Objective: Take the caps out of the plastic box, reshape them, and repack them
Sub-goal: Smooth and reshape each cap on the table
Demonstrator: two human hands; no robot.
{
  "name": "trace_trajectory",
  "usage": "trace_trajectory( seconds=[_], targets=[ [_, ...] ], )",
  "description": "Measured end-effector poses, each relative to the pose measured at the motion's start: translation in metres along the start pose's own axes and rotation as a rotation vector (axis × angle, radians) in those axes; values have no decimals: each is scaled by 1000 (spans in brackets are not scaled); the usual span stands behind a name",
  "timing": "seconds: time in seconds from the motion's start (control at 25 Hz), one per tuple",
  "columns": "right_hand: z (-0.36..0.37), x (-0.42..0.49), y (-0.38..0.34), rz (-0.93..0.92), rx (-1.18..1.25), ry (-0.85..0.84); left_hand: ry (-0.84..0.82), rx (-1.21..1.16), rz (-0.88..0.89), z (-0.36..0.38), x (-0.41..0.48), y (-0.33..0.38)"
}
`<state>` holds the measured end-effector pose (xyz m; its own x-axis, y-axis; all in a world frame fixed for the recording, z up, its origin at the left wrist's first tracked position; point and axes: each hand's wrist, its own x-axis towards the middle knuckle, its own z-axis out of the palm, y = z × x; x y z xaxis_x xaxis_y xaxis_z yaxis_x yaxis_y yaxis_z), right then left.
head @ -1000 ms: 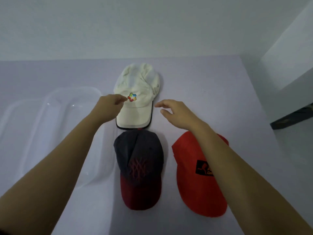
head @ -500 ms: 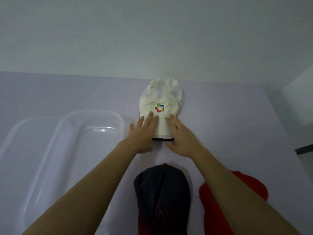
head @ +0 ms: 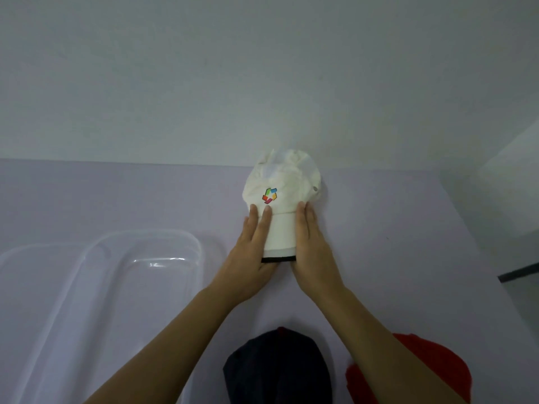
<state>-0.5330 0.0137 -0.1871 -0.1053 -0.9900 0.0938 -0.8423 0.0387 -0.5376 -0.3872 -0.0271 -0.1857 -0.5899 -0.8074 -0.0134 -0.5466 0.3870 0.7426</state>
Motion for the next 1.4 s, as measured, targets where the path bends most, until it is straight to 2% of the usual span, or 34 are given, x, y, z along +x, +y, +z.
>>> trace_trajectory(
  seconds=[0.16, 0.24, 0.36, 0.48, 0.56, 0.68, 0.8, 0.92, 1.0, 1.08, 1.16, 1.2, 1.32, 1.4],
  targets=[
    [-14, 0, -9, 36, 358, 13, 59, -224, 133, -5, 3, 15],
    [-13, -3, -13, 76, 534, -12, 59, -303, 136, -5, 2, 22],
    [-13, -9, -9, 50, 642, 34, 34, -250, 170, -14, 1, 25],
    [-20, -13, -2, -40, 689, 91, 132, -107, 185, -27, 2, 19],
    [-21, -15, -11, -93, 835, 93, 146, -195, 190, -26, -1, 30],
    [-20, -18, -30, -105, 967, 145, 136, -489, 153, -20, -12, 46],
    [-19, -16, -38, -77, 1049, 169, 172, -495, 169, -21, -15, 47],
    [-15, -18, -43, -57, 1036, 232, 181, -530, 167, -21, -22, 55],
    [-19, -24, -37, -77, 999, 201, 153, -479, 137, -25, -25, 51],
    [-28, -31, -22, -136, 875, 117, 31, -383, 139, -36, -28, 29],
    [-38, -34, -2, -194, 663, 124, -83, -451, 104, -50, -27, 17],
    [-41, -36, 6, -220, 585, 122, -53, -538, 69, -55, -25, 20],
    [-47, -41, 14, -293, 417, 53, 249, -664, -63, -63, -13, 39],
    [-51, -45, 15, -328, 342, 30, 249, -591, -65, -67, -3, 45]
  ],
)
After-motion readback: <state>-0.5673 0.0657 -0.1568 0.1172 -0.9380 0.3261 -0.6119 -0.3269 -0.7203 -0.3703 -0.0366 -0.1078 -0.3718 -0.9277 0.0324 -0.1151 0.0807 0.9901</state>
